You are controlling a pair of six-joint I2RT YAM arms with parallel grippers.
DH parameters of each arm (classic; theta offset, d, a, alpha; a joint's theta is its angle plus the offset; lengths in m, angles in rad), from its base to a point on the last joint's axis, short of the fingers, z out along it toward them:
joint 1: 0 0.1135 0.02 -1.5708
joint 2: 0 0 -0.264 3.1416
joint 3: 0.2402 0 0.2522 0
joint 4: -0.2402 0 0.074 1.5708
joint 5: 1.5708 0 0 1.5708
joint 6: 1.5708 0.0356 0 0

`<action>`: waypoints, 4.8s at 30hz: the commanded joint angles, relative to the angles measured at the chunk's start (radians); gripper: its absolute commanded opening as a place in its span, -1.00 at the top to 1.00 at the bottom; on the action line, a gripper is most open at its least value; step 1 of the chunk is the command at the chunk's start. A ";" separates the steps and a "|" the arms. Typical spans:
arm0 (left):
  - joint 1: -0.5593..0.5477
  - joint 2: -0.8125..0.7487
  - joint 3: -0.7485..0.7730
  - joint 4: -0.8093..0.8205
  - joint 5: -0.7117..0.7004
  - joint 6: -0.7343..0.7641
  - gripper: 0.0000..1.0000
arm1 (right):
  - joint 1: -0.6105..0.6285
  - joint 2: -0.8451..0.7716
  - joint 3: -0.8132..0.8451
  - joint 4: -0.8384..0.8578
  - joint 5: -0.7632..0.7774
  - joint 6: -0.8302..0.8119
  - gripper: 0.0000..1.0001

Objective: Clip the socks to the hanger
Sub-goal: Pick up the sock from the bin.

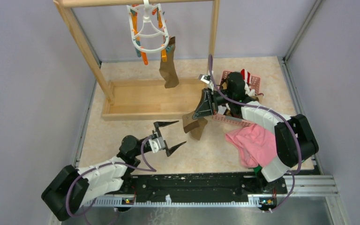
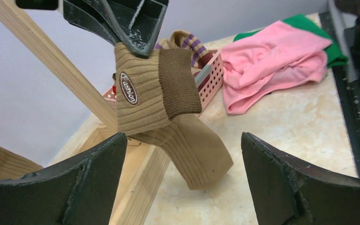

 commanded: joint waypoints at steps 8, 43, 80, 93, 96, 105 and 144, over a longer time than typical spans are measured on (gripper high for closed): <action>-0.152 0.276 0.092 0.304 -0.246 0.242 -0.74 | -0.002 -0.010 -0.009 0.082 -0.018 0.045 1.00; 0.091 0.147 0.348 -0.373 -0.068 -0.838 1.00 | -0.030 -0.121 0.297 -1.153 0.297 -1.265 -0.10; 0.143 0.531 0.474 -0.131 0.340 -1.224 0.60 | 0.035 -0.153 0.220 -1.003 0.222 -1.238 1.00; 0.141 0.019 0.074 -0.003 0.053 -0.522 -0.98 | -0.023 -0.110 0.259 -1.055 0.047 -1.146 1.00; 0.138 -0.074 0.022 0.037 0.009 -0.469 -0.98 | -0.023 -0.098 0.258 -1.055 0.022 -1.139 1.00; 0.117 0.125 0.127 0.188 0.067 -0.603 -0.72 | -0.024 -0.093 0.250 -1.055 -0.014 -1.143 1.00; 0.143 0.168 0.270 -0.108 -0.151 -0.720 -0.33 | -0.021 -0.104 0.281 -1.131 0.033 -1.215 1.00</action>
